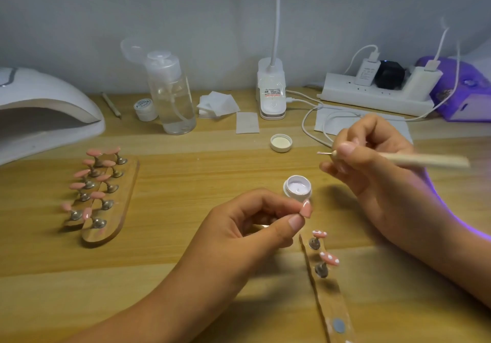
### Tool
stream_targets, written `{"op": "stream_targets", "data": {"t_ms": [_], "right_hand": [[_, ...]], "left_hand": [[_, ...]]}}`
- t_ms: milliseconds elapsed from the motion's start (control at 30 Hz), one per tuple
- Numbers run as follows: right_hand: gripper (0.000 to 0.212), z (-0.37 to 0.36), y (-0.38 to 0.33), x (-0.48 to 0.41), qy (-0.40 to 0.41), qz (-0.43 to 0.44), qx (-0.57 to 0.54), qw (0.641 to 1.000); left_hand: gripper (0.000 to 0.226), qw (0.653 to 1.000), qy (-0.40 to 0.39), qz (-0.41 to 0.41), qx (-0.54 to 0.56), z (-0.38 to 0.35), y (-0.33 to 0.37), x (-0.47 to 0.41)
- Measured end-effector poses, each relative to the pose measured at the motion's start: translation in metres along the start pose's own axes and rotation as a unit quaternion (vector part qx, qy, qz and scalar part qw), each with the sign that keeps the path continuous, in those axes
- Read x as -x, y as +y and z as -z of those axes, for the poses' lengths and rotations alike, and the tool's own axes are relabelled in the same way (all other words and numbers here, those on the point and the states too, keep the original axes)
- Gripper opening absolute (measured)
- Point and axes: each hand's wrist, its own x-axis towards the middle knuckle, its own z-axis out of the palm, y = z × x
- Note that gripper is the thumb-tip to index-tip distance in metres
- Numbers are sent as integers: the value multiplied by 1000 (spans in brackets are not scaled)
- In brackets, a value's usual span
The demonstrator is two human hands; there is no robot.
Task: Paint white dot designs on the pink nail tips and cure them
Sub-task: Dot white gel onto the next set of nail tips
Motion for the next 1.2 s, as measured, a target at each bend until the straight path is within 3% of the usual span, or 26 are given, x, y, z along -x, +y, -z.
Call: {"op": "stream_targets", "data": {"t_ms": [133, 333, 1200], "right_hand": [[25, -7, -4, 3, -22, -49, -81, 995], [24, -18, -6, 9, -49, -72, -110, 990], [21, -18, -5, 9, -77, -75, -111, 988]], "left_hand": [[8, 1000, 0, 1, -11, 0, 0, 0], [9, 1000, -4, -2, -26, -1, 0, 0], [10, 1000, -13, -4, -28, -1, 1, 0]]}}
